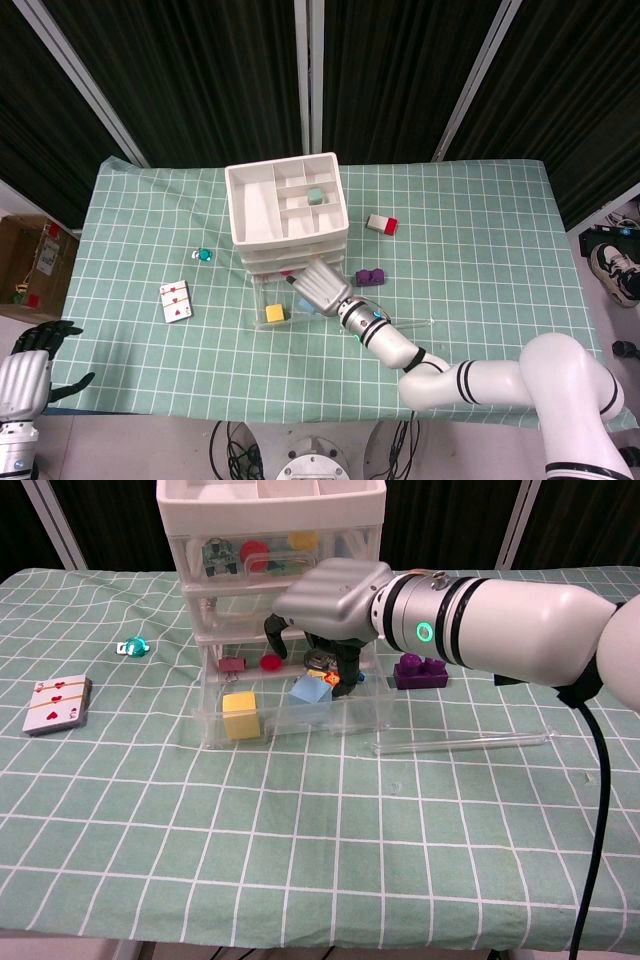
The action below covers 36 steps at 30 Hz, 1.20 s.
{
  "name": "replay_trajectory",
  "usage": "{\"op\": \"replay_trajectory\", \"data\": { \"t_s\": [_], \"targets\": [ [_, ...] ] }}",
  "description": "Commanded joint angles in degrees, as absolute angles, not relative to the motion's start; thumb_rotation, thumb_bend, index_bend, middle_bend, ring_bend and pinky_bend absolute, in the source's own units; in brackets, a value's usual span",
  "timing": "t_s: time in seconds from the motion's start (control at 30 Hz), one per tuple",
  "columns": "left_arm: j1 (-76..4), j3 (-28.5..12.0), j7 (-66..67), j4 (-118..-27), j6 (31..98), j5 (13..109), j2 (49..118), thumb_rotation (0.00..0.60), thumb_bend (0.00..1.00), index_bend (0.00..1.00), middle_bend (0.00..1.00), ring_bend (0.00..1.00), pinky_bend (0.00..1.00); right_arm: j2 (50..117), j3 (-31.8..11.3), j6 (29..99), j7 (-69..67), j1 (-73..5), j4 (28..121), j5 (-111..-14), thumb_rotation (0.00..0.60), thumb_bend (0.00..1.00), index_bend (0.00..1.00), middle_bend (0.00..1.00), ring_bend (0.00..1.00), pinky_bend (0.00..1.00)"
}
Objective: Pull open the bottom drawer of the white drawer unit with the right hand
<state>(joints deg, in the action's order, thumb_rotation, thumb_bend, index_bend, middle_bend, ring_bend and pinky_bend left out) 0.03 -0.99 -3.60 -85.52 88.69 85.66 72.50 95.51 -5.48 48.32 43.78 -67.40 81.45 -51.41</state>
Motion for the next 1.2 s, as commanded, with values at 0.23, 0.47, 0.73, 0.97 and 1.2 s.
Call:
{"op": "replay_trajectory", "data": {
  "t_s": [0.23,0.47,0.73,0.97,1.2],
  "targets": [
    [0.33,-0.96,-4.15,-84.93,88.62,85.39,72.84,0.600,0.00,0.32,0.23,0.18,0.19,100.46,-5.18,45.63,42.64,-67.85,75.22,-51.24,0.600,0.14,0.38,0.85,0.93,1.00],
    [0.42,-0.99,-4.86,-84.14,88.52,85.37,73.18,0.600,0.00,0.32,0.23,0.18,0.19,100.69,-5.83,47.03,40.14,-66.33,74.74,-52.57,0.600,0.30,0.64,0.87,0.94,1.00],
    [0.09,-1.30,-5.21,-83.83,88.91,86.16,73.28,0.600,0.00,0.32,0.23,0.18,0.19,91.45,-6.80,58.46,33.69,-59.43,87.03,-61.68,0.600,0.32,0.66,0.87,0.94,1.00],
    [-0.03,-1.26,-4.79,-84.37,89.42,87.02,73.08,0.600,0.00,0.32,0.23,0.18,0.19,82.85,-1.64,63.92,29.36,-50.88,93.37,-66.16,0.600,0.32,0.64,0.87,0.94,1.00],
    [-0.28,-1.18,-3.71,-85.59,89.84,87.99,72.92,0.600,0.00,0.32,0.23,0.18,0.19,85.27,2.47,60.11,27.60,-46.74,86.58,-65.12,0.600,0.32,0.59,0.87,0.94,1.00]
  ]
}}
